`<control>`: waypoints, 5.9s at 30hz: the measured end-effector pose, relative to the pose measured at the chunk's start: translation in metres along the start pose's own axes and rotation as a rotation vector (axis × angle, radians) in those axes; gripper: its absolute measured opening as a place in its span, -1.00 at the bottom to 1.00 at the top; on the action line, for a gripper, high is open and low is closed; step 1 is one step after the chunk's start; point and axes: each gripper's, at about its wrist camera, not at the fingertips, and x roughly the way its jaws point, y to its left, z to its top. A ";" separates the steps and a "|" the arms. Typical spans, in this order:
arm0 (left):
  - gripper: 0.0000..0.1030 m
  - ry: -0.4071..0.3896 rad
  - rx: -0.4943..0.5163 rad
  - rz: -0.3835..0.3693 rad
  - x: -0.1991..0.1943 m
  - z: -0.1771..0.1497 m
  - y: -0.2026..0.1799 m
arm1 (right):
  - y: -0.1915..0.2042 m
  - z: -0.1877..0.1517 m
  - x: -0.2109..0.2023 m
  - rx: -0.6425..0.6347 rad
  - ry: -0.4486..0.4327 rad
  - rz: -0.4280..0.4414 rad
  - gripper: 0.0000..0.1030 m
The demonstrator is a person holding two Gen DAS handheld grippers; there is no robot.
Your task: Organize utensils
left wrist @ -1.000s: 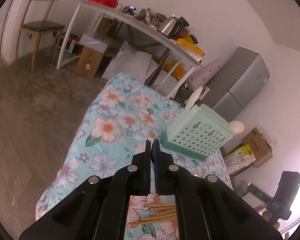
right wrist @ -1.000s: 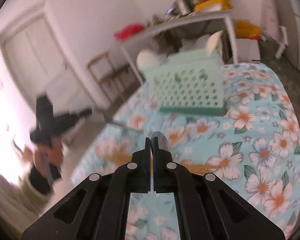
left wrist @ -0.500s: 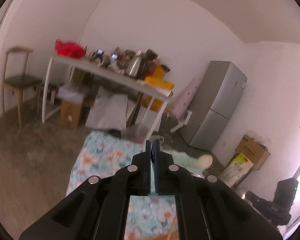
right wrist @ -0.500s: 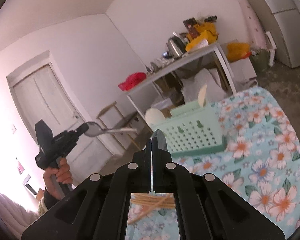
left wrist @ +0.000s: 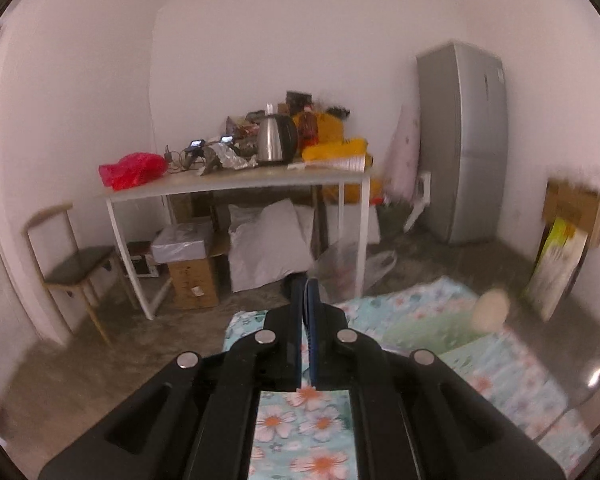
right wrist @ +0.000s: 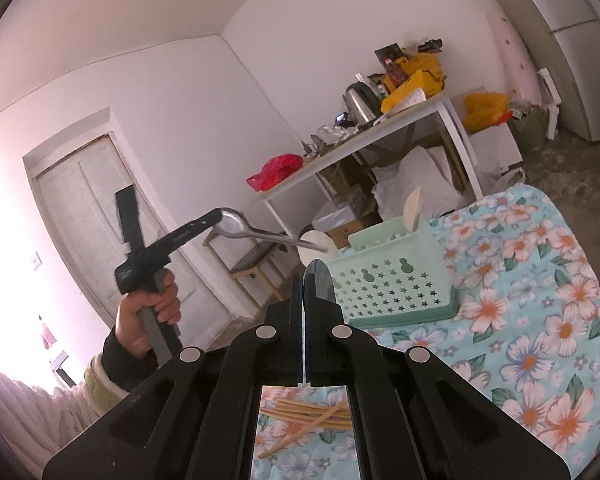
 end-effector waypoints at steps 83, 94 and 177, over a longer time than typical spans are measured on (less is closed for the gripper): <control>0.13 0.215 -0.297 -0.227 -0.017 -0.137 0.029 | -0.046 0.058 0.105 -0.125 -0.048 -0.275 -0.91; 0.13 0.217 -0.295 -0.227 -0.017 -0.136 0.025 | -0.042 0.044 0.065 -0.087 -0.079 -0.264 -0.83; -0.90 0.487 -0.002 -0.305 0.036 -0.105 -0.092 | -0.088 -0.127 0.020 0.306 0.332 -0.327 0.15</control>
